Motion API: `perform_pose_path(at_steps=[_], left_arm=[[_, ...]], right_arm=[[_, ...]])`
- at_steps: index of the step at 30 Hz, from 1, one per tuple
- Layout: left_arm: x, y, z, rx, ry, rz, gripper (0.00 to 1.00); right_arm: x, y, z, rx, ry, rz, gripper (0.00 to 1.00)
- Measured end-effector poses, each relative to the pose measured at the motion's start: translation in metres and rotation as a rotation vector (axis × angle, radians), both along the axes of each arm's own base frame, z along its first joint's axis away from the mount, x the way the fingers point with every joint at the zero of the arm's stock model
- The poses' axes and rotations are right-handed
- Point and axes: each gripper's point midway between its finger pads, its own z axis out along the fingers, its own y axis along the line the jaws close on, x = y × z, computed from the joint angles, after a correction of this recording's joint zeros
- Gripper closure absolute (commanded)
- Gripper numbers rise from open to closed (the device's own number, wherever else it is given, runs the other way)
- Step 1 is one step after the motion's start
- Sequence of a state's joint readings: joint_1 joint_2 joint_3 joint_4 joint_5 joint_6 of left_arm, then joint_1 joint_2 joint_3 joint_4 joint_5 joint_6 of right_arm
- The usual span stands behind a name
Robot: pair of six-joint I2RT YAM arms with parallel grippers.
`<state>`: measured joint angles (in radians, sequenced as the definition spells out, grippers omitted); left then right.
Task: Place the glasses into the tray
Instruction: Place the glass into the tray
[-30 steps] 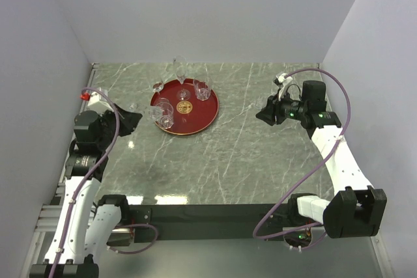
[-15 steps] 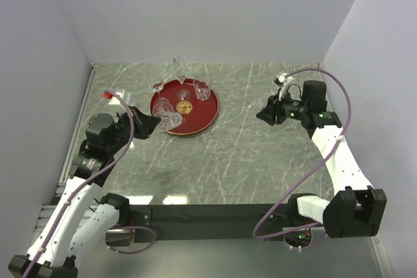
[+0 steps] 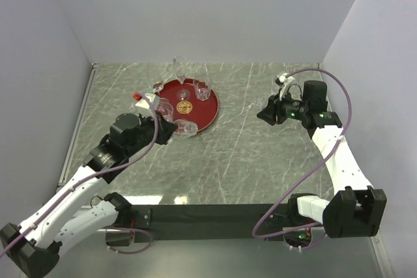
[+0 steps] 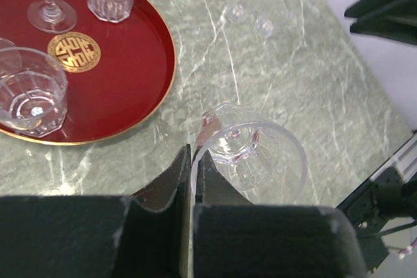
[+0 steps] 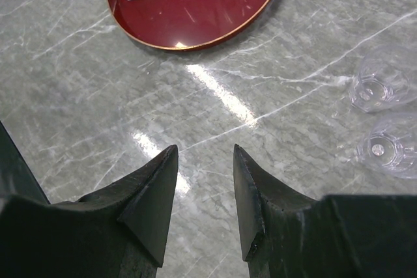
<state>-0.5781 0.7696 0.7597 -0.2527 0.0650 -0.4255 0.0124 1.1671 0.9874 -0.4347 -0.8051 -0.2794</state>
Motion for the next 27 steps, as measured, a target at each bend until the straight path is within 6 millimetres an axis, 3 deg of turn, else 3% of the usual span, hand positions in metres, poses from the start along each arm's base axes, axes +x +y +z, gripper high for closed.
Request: perform_pose_path(at_steps=[11, 27], left_arm=[[-0.001, -0.046, 0.000, 0.145, -0.035, -0.053, 1.00], [0.018, -0.076, -0.019, 0.347, -0.039, -0.048, 1.00]], right_arm=[[0.000, 0.000, 0.000, -0.002, -0.002, 0.001, 0.53], [0.000, 0.000, 0.000, -0.002, -0.001, 0.001, 0.53]])
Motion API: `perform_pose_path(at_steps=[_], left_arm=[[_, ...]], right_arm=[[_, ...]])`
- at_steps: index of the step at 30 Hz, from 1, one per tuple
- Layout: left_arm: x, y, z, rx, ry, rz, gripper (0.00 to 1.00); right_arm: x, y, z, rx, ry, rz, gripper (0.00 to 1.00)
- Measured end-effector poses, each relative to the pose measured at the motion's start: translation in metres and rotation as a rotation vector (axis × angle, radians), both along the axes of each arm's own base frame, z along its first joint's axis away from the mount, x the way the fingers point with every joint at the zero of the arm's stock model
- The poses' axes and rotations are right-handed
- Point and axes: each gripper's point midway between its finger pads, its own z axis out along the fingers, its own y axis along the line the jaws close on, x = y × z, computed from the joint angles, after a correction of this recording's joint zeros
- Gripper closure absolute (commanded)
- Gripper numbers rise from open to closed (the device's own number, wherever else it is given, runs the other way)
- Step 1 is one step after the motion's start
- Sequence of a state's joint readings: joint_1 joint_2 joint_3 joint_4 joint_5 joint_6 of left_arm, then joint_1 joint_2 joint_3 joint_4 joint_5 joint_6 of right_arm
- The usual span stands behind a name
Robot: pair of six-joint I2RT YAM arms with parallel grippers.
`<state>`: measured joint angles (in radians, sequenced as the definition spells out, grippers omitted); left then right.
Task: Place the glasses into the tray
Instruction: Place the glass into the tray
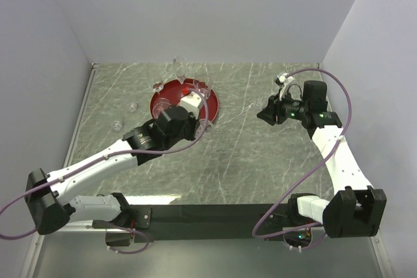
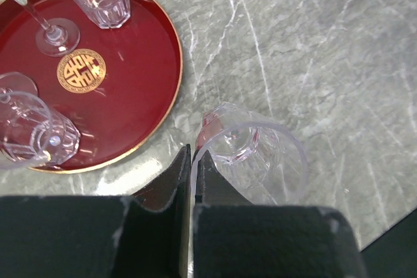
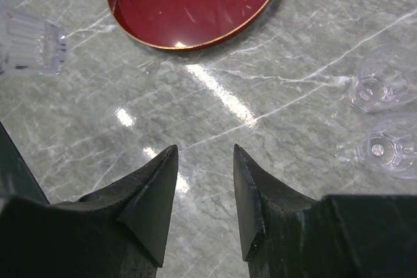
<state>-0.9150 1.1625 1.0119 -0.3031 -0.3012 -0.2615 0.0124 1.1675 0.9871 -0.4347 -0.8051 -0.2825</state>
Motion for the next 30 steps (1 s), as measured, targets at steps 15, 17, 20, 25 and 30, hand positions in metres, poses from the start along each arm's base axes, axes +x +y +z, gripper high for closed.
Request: perform_pose_path(at_steps=[15, 17, 20, 25, 30], left_arm=[[0.053, -0.029, -0.029, 0.189, 0.032, 0.100, 1.00], [0.064, -0.031, -0.037, 0.219, 0.049, 0.124, 1.00], [0.085, -0.033, -0.046, 0.234, 0.074, 0.170, 1.00], [0.118, -0.029, -0.059, 0.242, 0.108, 0.244, 1.00], [0.146, -0.024, -0.079, 0.249, 0.145, 0.305, 1.00]], right_arm=[[0.003, -0.009, -0.001, -0.002, 0.000, -0.028, 0.53], [0.004, -0.010, -0.001, -0.002, 0.000, -0.030, 0.53], [0.004, -0.010, -0.001, -0.002, 0.000, -0.030, 0.53], [0.004, -0.010, -0.001, -0.003, -0.001, -0.031, 0.53], [0.004, -0.010, -0.001, -0.004, -0.001, -0.032, 0.53]])
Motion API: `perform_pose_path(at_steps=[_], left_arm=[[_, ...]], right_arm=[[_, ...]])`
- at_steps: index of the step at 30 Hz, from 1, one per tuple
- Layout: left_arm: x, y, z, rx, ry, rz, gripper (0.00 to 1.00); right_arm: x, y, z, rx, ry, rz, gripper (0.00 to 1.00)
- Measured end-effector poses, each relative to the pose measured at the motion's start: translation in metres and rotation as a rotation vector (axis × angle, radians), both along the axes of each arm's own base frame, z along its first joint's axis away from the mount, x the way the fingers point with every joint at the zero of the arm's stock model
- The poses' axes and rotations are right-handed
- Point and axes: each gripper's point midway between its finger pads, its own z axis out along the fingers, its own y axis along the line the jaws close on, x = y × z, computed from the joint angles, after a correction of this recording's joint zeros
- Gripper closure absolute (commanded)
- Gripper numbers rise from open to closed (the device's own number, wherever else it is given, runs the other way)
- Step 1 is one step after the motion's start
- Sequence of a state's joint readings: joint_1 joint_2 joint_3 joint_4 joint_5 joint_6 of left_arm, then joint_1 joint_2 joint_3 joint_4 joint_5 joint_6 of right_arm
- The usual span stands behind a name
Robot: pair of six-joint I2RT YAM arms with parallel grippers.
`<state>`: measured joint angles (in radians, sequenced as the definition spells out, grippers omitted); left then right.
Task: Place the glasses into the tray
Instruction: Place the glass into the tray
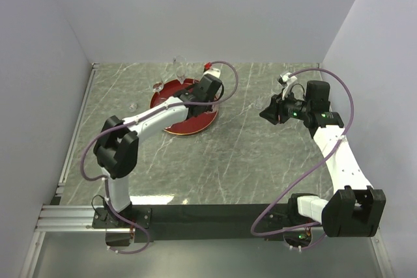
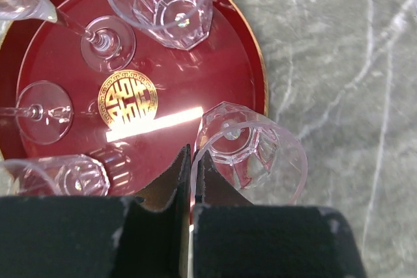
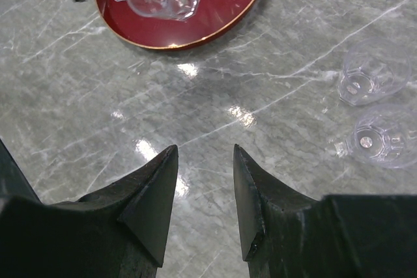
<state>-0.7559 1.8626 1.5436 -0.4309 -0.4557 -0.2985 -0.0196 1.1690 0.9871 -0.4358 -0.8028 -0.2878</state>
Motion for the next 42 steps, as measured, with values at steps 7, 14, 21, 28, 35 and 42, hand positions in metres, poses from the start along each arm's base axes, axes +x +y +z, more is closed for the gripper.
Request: perform_pose_path(at_steps=[7, 14, 21, 28, 35, 42], left_arm=[[0.021, 0.000, -0.024, -0.004, 0.038, 0.035, 1.00], [0.035, 0.003, -0.040, -0.019, 0.065, 0.059, 1.00], [0.044, 0.001, -0.054, -0.027, 0.087, 0.066, 1.00], [0.050, 0.002, -0.064, -0.036, 0.102, 0.078, 0.94], [0.057, 0.001, -0.062, -0.056, 0.100, 0.080, 0.74], [0.058, -0.001, -0.061, -0.063, 0.099, 0.075, 0.52]], right_arm=[[0.000, 0.000, -0.001, -0.002, 0.002, 0.000, 0.53], [0.001, -0.001, -0.003, -0.005, 0.007, -0.003, 0.53], [0.002, -0.001, -0.003, -0.008, 0.006, -0.003, 0.53], [0.002, -0.002, -0.004, -0.011, 0.007, -0.003, 0.53], [0.002, -0.002, -0.004, -0.011, 0.006, -0.004, 0.53], [0.002, -0.002, -0.005, -0.011, 0.007, -0.004, 0.53]])
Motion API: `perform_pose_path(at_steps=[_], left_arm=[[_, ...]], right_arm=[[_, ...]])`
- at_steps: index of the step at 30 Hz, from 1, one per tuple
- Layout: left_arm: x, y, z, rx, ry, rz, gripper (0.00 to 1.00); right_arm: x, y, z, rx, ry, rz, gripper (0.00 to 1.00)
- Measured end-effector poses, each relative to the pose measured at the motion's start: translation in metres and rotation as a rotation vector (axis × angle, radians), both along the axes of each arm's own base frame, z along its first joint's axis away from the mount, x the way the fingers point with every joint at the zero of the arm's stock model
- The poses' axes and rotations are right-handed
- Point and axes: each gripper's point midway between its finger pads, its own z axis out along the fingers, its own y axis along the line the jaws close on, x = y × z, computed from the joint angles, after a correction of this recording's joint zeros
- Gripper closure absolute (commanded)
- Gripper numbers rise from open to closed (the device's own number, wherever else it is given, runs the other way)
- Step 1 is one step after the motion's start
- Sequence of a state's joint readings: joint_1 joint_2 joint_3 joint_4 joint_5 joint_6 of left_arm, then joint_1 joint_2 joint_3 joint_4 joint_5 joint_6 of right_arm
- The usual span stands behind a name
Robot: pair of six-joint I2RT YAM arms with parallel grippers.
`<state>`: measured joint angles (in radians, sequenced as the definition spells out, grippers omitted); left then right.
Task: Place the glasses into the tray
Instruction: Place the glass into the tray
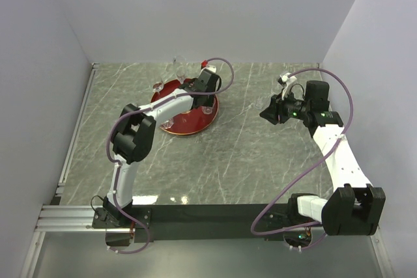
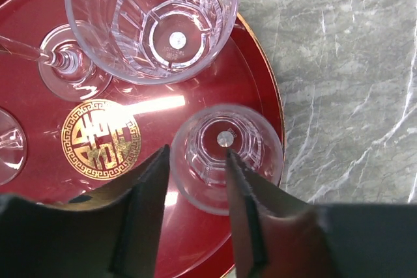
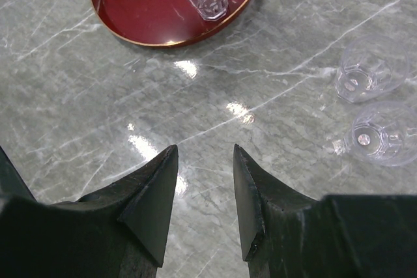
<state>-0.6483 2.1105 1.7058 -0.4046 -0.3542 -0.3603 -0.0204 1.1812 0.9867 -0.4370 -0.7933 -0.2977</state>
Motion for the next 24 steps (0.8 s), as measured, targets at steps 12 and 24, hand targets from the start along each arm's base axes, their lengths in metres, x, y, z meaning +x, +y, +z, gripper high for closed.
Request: perform_pose_path(at_steps=[12, 24], left_arm=[[-0.015, 0.003, 0.023, -0.035, -0.019, -0.040, 0.31], [-0.087, 0.022, 0.125, -0.212, -0.165, -0.162, 0.22]], right_arm=[[0.001, -0.001, -0.001, -0.005, 0.002, -0.006, 0.53], [0.005, -0.011, -0.003, -0.026, -0.004, -0.042, 0.53]])
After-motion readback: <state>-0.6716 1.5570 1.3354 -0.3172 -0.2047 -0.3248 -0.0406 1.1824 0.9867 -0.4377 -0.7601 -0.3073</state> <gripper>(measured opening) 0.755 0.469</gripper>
